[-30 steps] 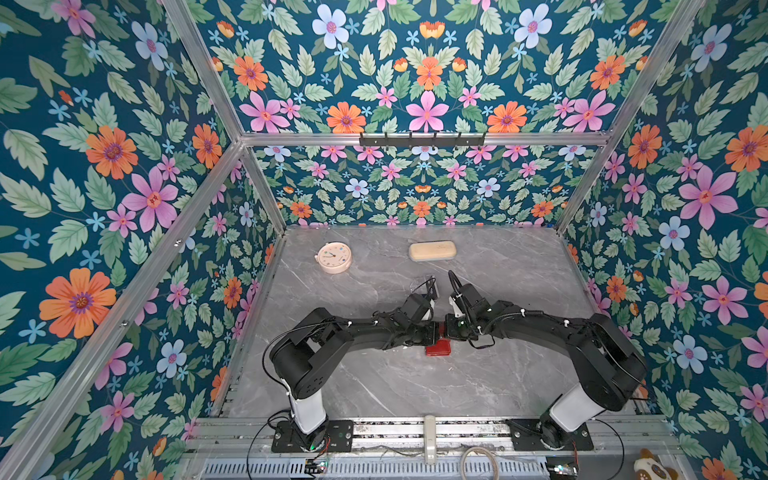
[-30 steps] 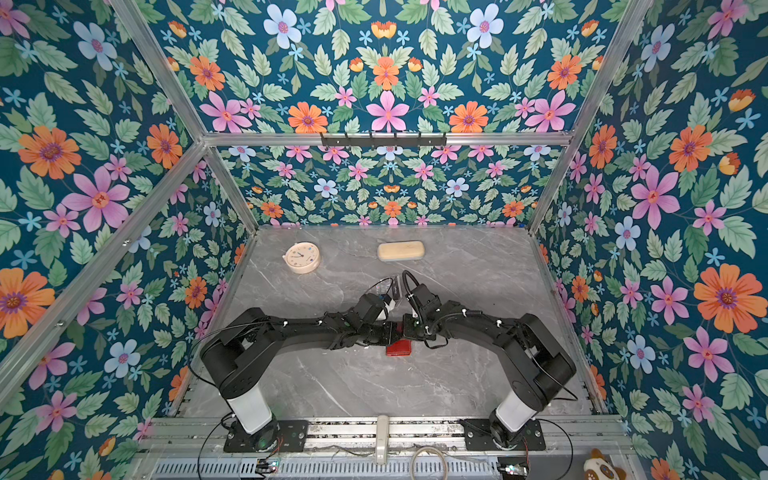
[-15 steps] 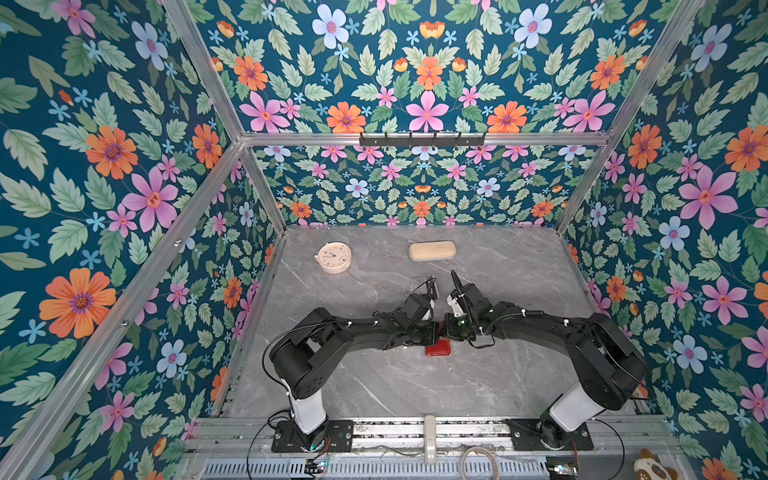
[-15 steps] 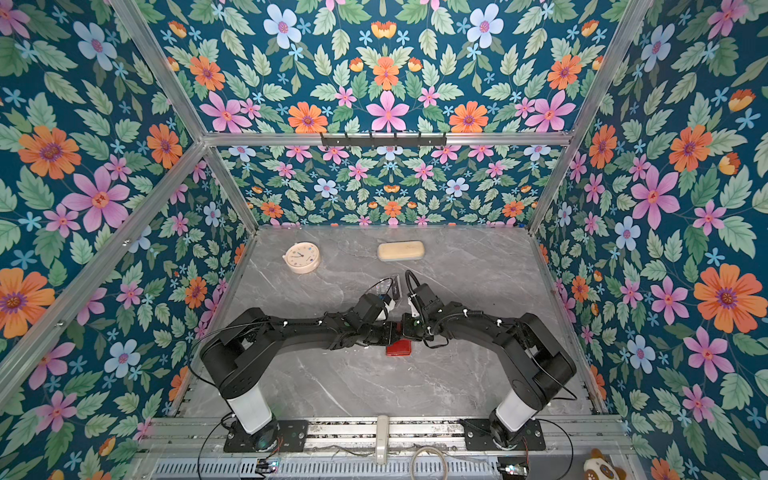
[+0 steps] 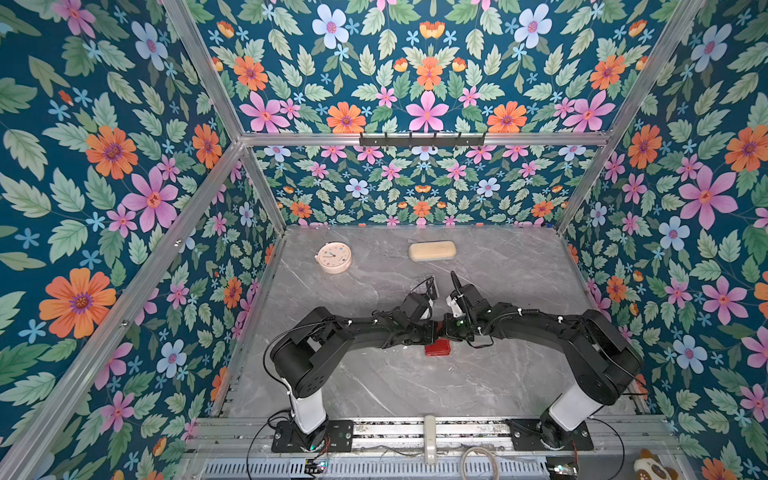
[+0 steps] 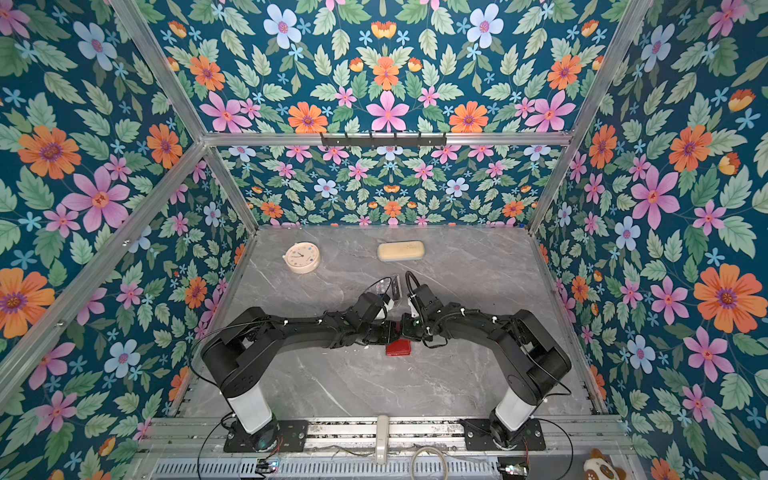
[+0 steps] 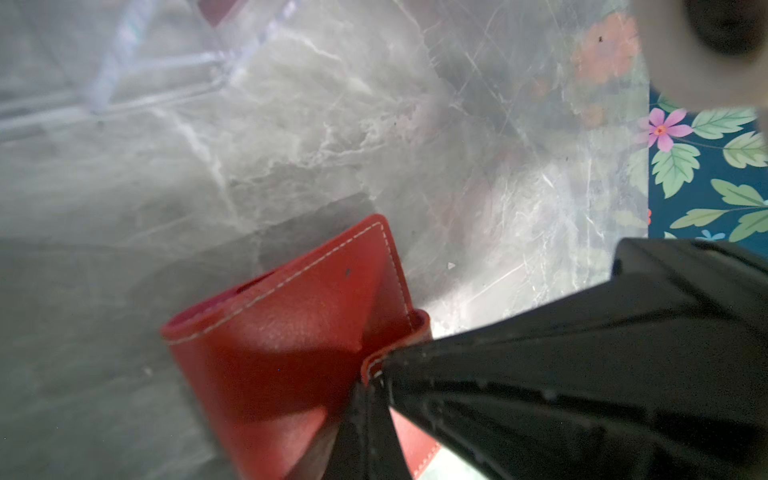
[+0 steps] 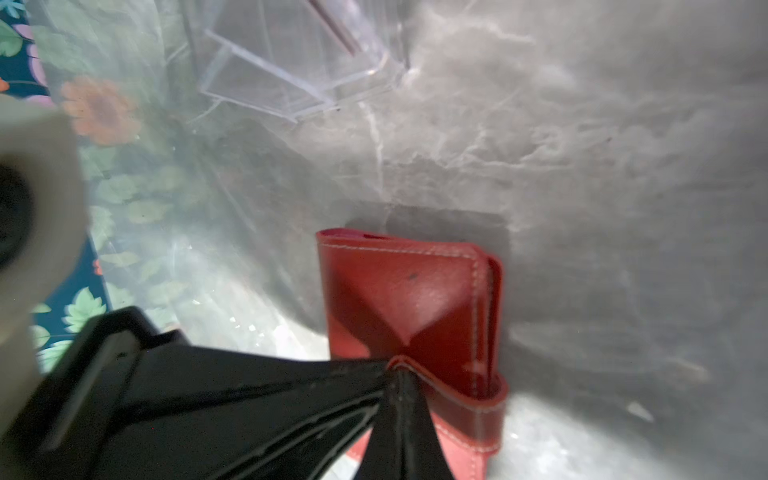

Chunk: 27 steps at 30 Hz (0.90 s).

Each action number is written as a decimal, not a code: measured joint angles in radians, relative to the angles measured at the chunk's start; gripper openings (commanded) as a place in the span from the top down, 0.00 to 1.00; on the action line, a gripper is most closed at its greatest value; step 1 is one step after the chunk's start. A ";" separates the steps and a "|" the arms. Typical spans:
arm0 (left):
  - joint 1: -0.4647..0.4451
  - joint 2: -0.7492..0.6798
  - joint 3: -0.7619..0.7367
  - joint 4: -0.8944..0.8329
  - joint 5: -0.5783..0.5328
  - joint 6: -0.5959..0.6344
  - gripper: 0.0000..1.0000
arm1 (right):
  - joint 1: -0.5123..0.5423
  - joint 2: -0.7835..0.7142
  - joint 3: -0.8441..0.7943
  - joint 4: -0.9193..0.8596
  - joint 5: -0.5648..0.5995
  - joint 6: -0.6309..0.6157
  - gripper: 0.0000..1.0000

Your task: Put the credit cards into the card holder

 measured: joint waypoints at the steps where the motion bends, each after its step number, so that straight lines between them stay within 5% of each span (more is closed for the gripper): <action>1: 0.000 0.002 0.002 0.000 0.006 0.001 1.00 | 0.000 0.001 -0.001 0.002 0.029 -0.005 1.00; 9: 0.000 0.006 0.009 0.000 0.021 0.005 0.97 | 0.003 -0.003 -0.008 0.024 0.053 -0.007 1.00; 15: -0.005 -0.036 0.009 -0.043 0.013 0.027 0.80 | 0.005 -0.092 -0.023 -0.085 0.096 -0.008 0.91; 19: -0.002 -0.096 0.009 -0.066 -0.031 0.053 0.66 | 0.004 -0.172 -0.024 -0.129 0.142 -0.010 0.88; 27: -0.001 -0.254 0.003 -0.160 -0.226 0.124 0.57 | -0.002 -0.264 0.004 -0.227 0.328 -0.036 0.76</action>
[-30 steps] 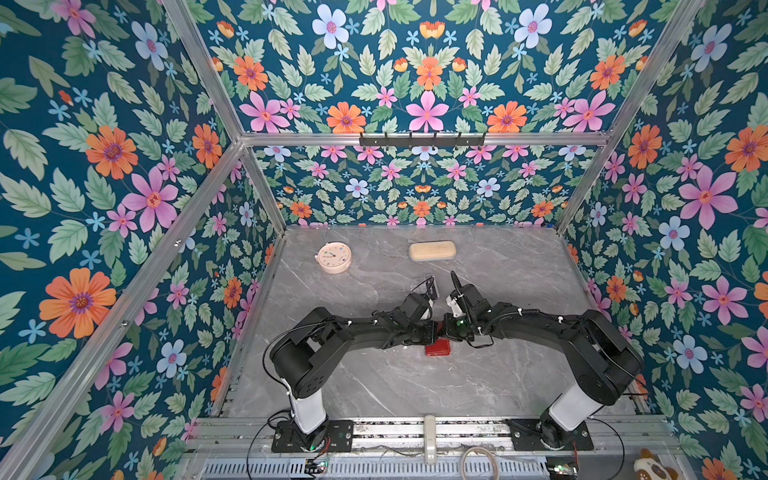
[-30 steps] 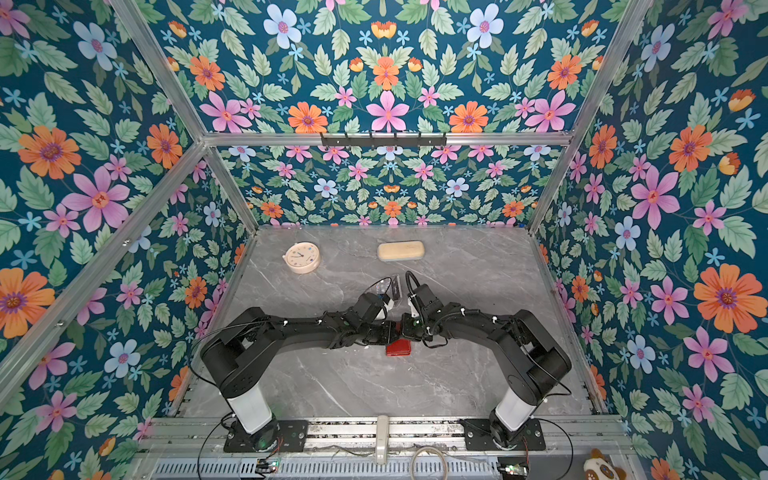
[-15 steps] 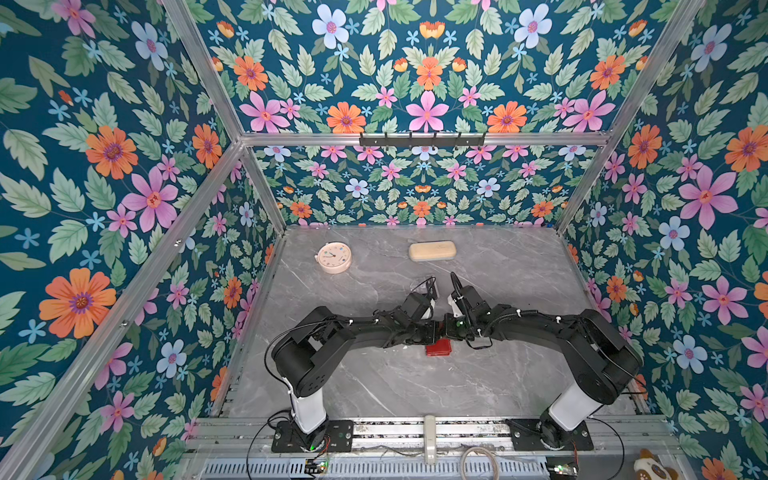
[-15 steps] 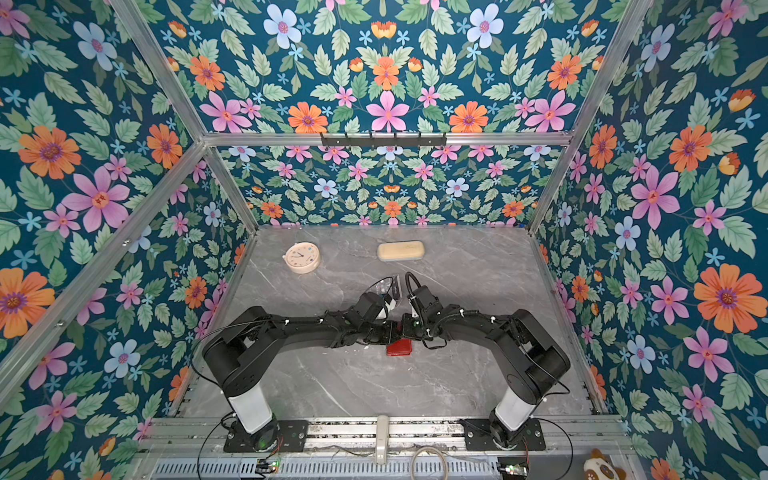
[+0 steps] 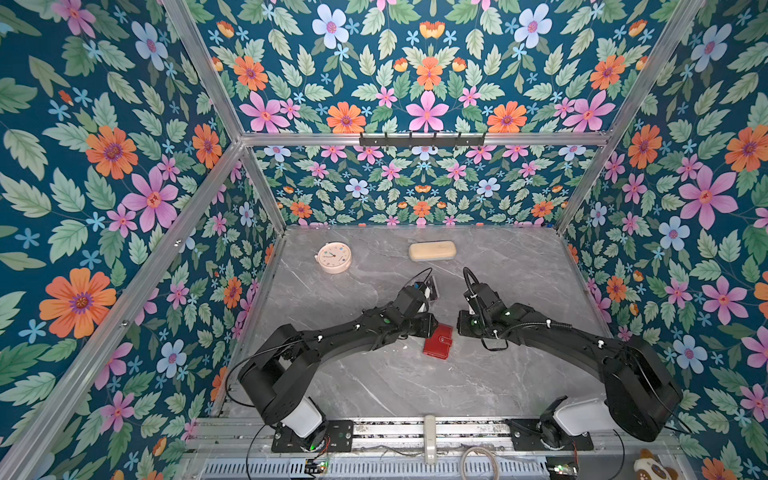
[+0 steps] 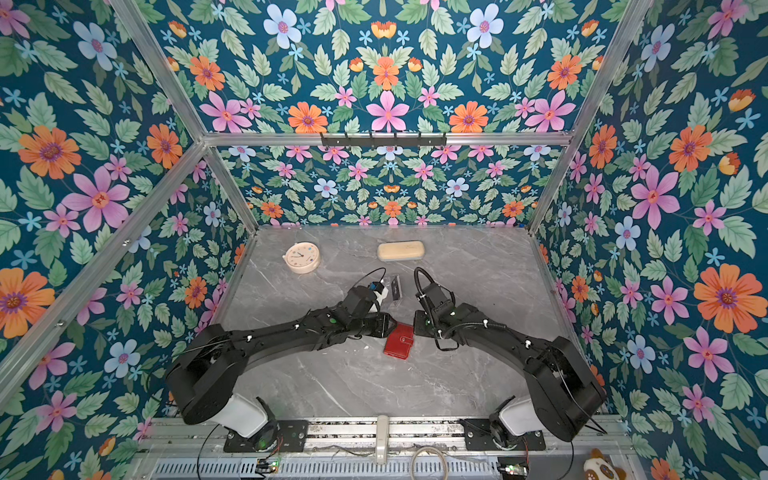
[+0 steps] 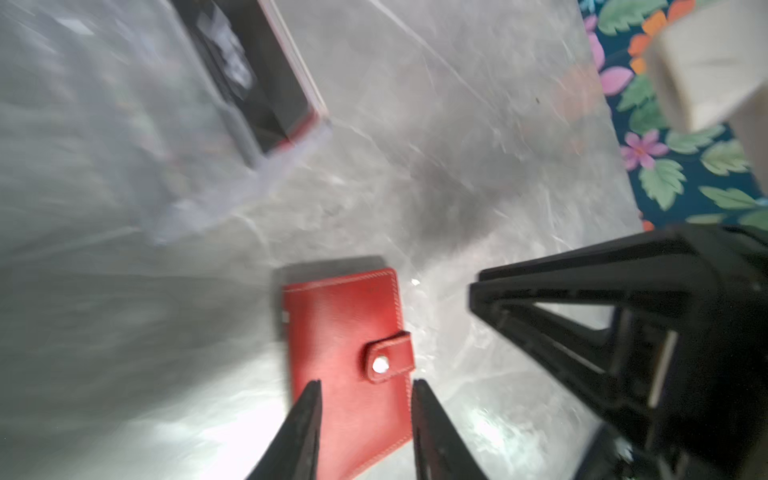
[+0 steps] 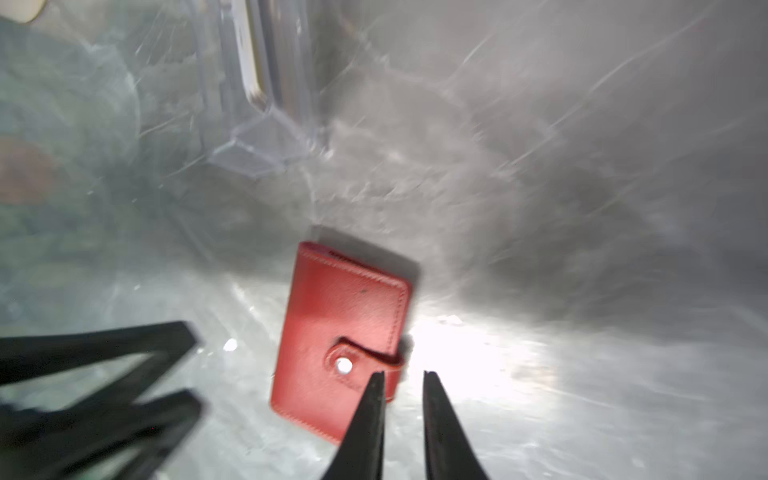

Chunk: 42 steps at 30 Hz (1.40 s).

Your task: Put the credit cards into the card holder

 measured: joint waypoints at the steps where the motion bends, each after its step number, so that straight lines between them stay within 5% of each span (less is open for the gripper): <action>1: 0.004 -0.024 -0.003 -0.019 -0.045 0.013 0.56 | -0.003 -0.008 0.008 -0.019 0.040 -0.008 0.75; 9: 0.107 -0.132 -0.049 -0.122 -0.412 0.077 0.53 | -0.089 -0.063 0.042 -0.113 0.369 -0.091 0.72; 20: 0.334 -0.177 -0.151 -0.014 -0.774 0.229 0.50 | -0.288 -0.154 -0.133 0.142 0.602 -0.283 0.71; 34: 0.537 -0.118 -0.352 0.414 -0.955 0.442 0.42 | -0.465 -0.104 -0.289 0.521 0.695 -0.411 0.65; 42: 0.621 -0.066 -0.378 0.586 -0.912 0.549 0.10 | -0.470 -0.032 -0.288 0.621 0.658 -0.467 0.50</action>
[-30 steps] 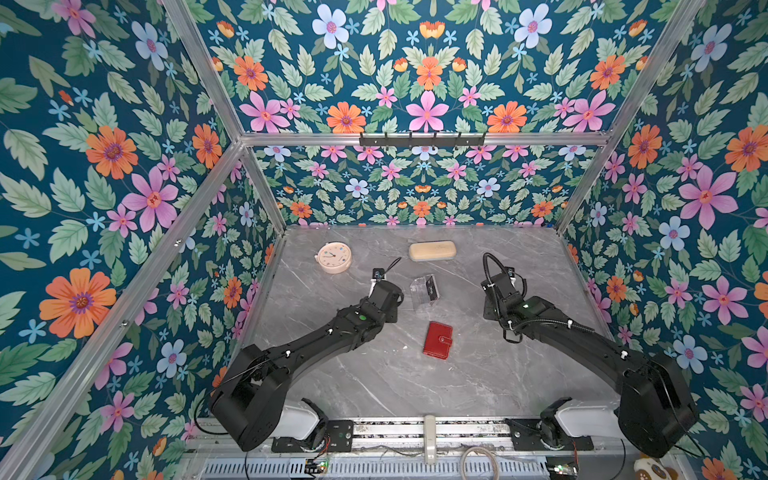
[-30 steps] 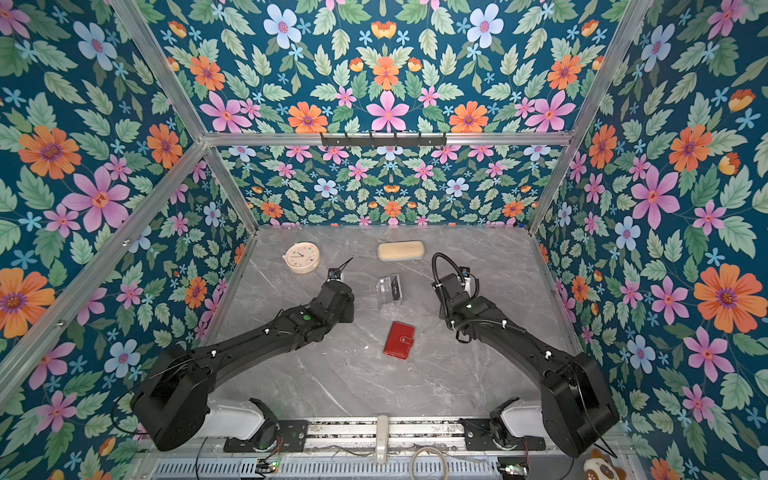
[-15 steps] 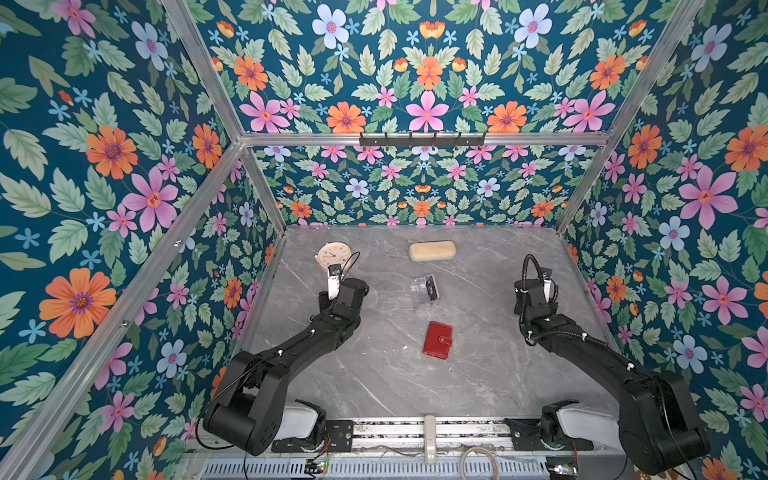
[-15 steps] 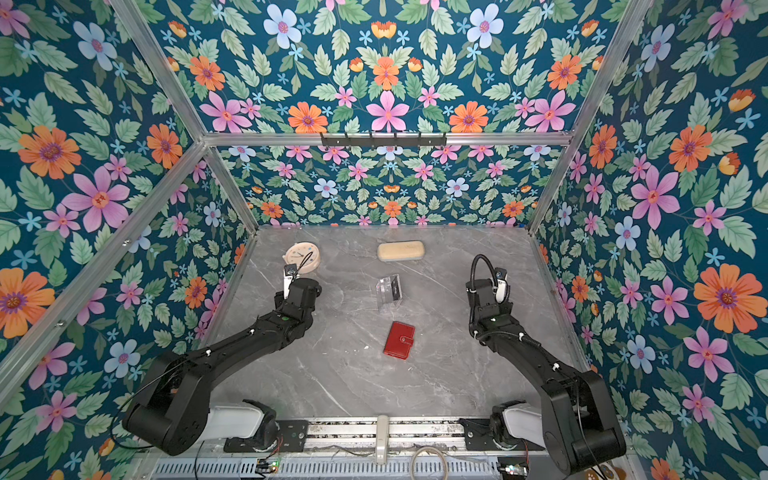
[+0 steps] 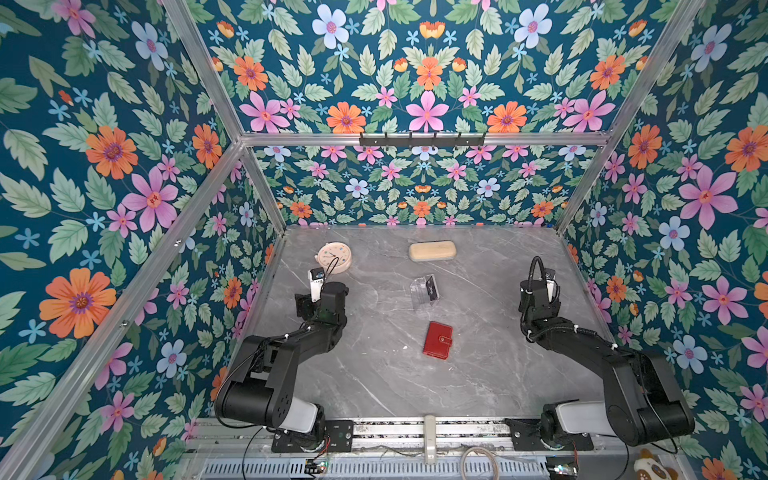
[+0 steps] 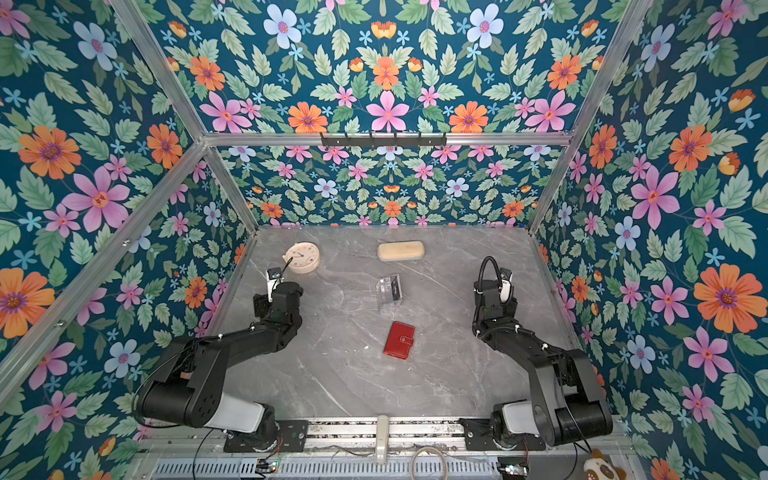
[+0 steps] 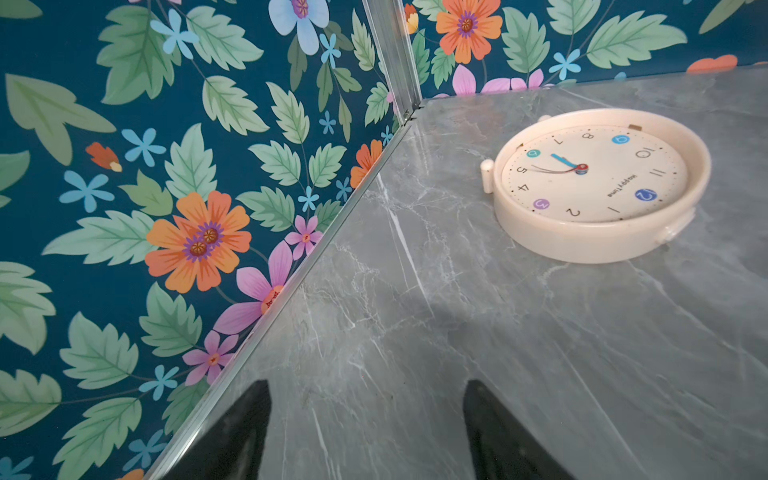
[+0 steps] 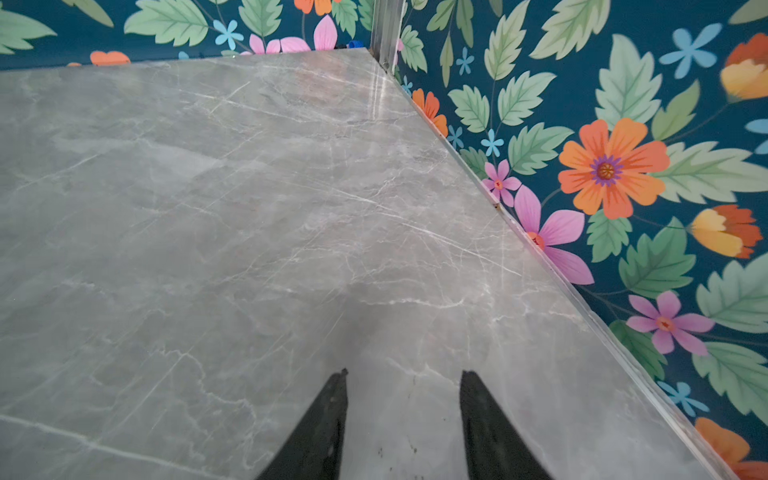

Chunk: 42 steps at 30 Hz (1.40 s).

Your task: Put the credit cards into the card holder

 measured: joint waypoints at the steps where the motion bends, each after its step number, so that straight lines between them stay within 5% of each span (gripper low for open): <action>1: 0.011 -0.001 -0.013 0.019 0.018 0.013 0.06 | 0.000 0.010 0.000 0.013 -0.007 -0.008 0.48; 3: 0.030 -0.004 -0.031 0.046 0.050 0.013 0.00 | -0.001 0.020 -0.004 0.040 -0.016 -0.027 0.47; 25: 0.216 0.023 -0.308 0.670 0.543 -0.021 0.00 | -0.123 -0.048 -0.216 0.428 -0.303 -0.104 0.40; 42: 0.218 0.134 -0.243 0.734 0.621 0.005 0.00 | -0.136 0.079 -0.294 0.675 -0.463 -0.114 0.26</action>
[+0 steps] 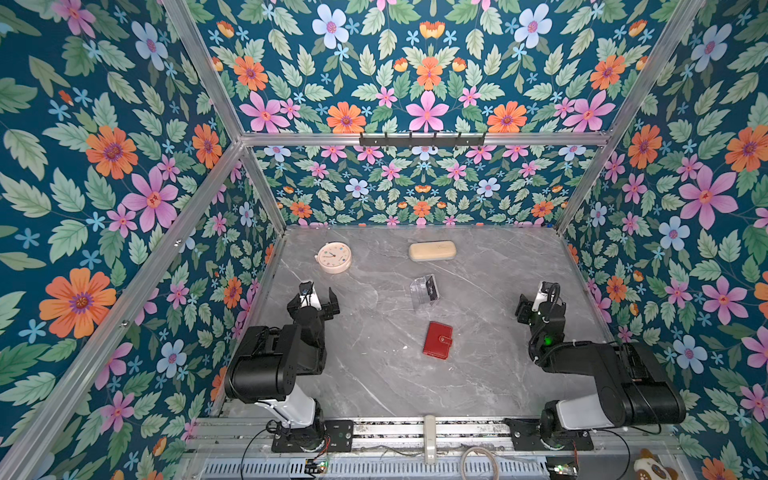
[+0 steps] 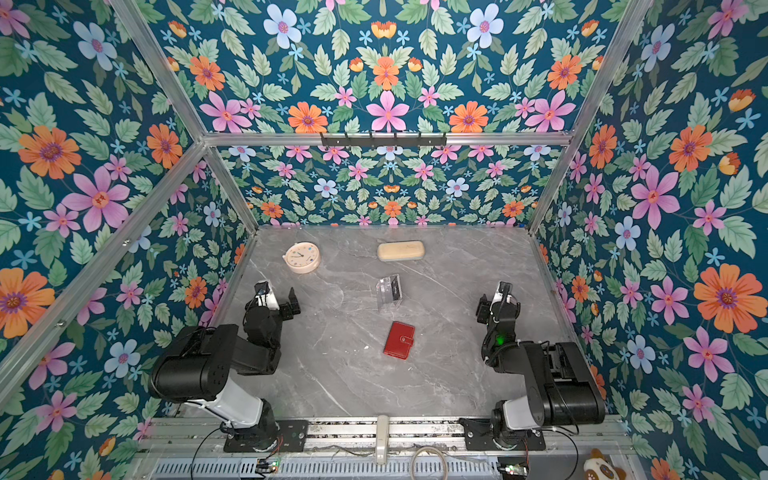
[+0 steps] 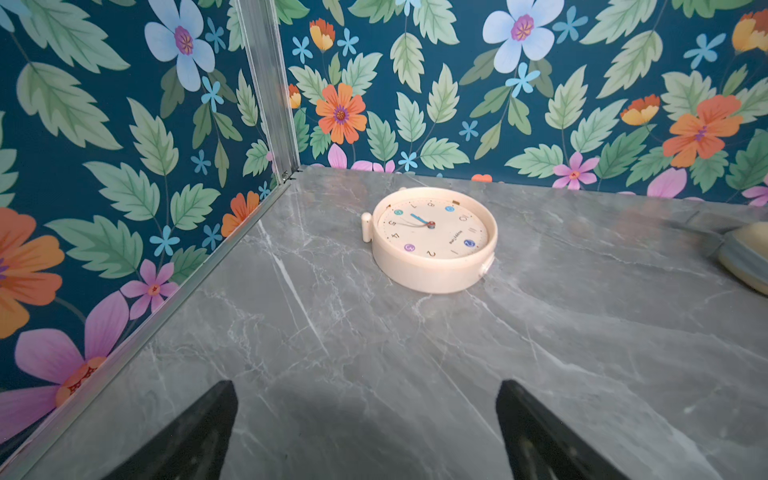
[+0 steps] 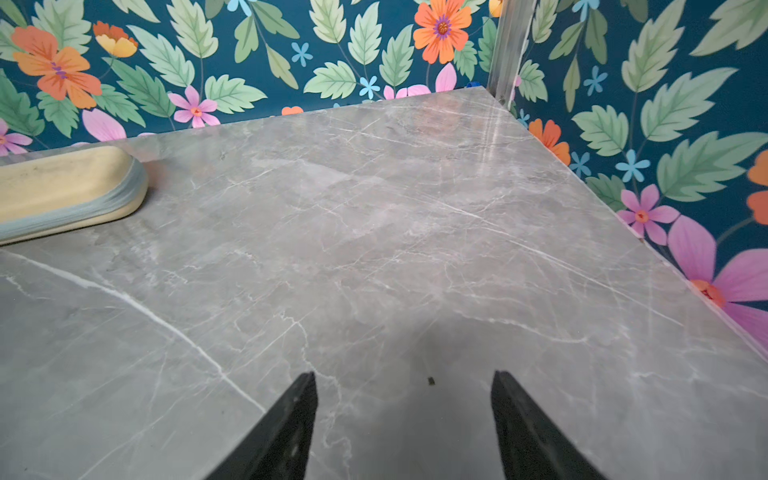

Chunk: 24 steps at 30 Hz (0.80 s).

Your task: Put the credit cards into the card holder

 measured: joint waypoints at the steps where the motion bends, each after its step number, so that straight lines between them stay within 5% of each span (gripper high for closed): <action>1: -0.001 0.000 0.004 0.001 -0.006 0.000 0.00 | 0.000 0.000 0.010 -0.012 -0.002 0.000 0.20; 5: -0.002 0.003 0.006 -0.020 -0.019 -0.001 0.00 | -0.001 0.002 0.024 0.003 -0.003 0.000 0.01; 24: -0.004 0.003 0.006 -0.021 -0.030 -0.003 0.00 | -0.002 0.003 0.024 -0.002 -0.011 -0.003 0.01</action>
